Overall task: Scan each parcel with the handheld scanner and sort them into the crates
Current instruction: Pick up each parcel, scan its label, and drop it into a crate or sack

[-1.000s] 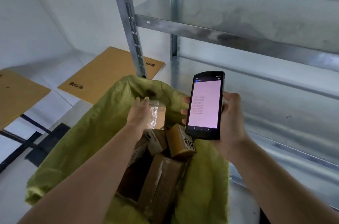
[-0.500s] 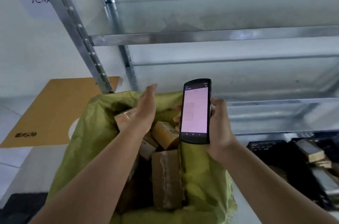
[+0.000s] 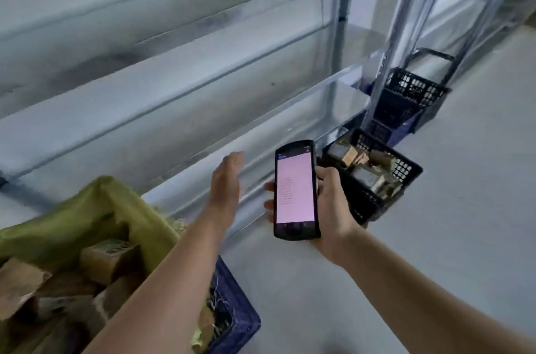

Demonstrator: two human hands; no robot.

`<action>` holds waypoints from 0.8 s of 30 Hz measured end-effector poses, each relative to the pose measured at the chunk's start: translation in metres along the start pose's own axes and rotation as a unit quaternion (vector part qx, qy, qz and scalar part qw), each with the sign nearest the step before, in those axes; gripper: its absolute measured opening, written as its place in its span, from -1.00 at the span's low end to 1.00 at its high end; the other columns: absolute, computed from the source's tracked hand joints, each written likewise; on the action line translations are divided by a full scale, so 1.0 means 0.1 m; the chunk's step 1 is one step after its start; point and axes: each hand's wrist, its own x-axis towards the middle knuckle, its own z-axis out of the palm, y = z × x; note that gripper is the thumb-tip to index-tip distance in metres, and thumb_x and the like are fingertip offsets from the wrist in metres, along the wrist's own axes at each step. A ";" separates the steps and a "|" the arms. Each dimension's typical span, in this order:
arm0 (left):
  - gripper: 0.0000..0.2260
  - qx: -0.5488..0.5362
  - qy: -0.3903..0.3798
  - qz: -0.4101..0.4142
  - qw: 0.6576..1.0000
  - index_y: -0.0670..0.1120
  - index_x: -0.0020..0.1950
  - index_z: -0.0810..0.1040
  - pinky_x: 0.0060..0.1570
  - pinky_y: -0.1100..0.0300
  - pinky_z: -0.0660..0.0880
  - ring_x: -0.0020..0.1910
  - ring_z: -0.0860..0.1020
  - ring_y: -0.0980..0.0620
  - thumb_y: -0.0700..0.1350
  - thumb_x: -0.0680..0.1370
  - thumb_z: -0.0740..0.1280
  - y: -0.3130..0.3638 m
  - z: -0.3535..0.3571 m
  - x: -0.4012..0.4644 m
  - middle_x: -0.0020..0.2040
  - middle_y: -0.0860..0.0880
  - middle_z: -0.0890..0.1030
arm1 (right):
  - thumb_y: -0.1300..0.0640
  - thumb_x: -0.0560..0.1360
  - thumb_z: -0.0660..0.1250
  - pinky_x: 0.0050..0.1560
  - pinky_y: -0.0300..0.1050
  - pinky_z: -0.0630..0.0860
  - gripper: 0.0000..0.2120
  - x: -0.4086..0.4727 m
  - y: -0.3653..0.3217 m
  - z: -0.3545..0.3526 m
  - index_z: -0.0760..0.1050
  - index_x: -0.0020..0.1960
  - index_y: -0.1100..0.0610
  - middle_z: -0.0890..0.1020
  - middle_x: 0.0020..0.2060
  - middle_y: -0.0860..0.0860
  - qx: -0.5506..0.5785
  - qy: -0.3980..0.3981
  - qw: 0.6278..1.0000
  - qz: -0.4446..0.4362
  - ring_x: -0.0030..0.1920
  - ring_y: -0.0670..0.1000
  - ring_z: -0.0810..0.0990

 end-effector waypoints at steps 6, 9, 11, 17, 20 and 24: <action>-0.46 0.015 -0.061 -0.070 0.996 0.05 0.33 0.59 0.18 0.00 0.47 0.27 0.53 -0.13 0.23 0.41 0.27 -0.13 1.73 -0.07 0.33 -0.06 0.59 | -0.11 0.69 -0.05 -0.08 0.05 0.67 -0.38 0.07 -0.47 -1.53 0.59 0.33 0.28 0.68 0.19 0.35 0.009 0.065 0.998 0.013 -0.04 0.24 0.69; -0.54 0.025 -0.086 -0.090 0.992 0.09 0.33 0.58 0.24 -0.04 0.47 0.33 0.52 -0.16 0.24 0.49 0.32 -0.20 2.28 0.09 0.33 -0.01 0.58 | -0.10 0.69 -0.06 -0.12 0.01 0.65 -0.40 0.19 -0.71 -2.01 0.60 0.31 0.24 0.73 0.14 0.29 0.009 0.077 0.997 0.019 -0.11 0.20 0.69; -0.65 0.031 -0.100 -0.096 0.990 0.11 0.32 0.58 0.30 -0.08 0.46 0.34 0.50 -0.15 0.20 0.60 0.30 -0.24 2.60 0.28 0.32 0.01 0.57 | -0.10 0.68 -0.06 -0.14 -0.02 0.65 -0.41 0.34 -0.86 -2.27 0.58 0.34 0.23 0.72 0.16 0.29 0.019 0.087 0.996 0.024 -0.09 0.21 0.69; -0.68 0.053 -0.123 -0.126 0.983 0.12 0.40 0.54 0.34 -0.12 0.44 0.35 0.48 -0.14 0.15 0.69 0.22 -0.49 3.41 1.13 0.39 -0.01 0.55 | -0.13 0.69 -0.06 -0.05 0.02 0.63 -0.41 1.13 -1.17 -2.89 0.53 0.38 0.22 0.71 0.16 0.30 0.030 0.126 0.991 0.034 -0.08 0.22 0.69; -0.67 0.061 -0.124 -0.159 0.978 0.12 0.43 0.53 0.31 -0.08 0.45 0.34 0.49 -0.12 0.13 0.70 0.22 -0.76 3.84 1.72 0.38 -0.01 0.56 | -0.13 0.69 -0.08 0.07 0.12 0.56 -0.41 1.73 -1.23 -3.20 0.56 0.34 0.18 0.73 0.13 0.26 0.017 0.155 0.987 0.046 -0.04 0.23 0.67; -0.65 0.066 -0.114 -0.200 0.971 0.07 0.47 0.52 0.46 -0.17 0.42 0.34 0.48 -0.11 0.09 0.71 0.21 -1.13 4.30 2.41 0.39 -0.02 0.54 | -0.10 0.70 -0.11 0.01 0.08 0.60 -0.42 2.55 -1.25 -3.66 0.60 0.26 0.17 0.75 0.09 0.22 0.002 0.183 0.981 0.069 -0.06 0.20 0.66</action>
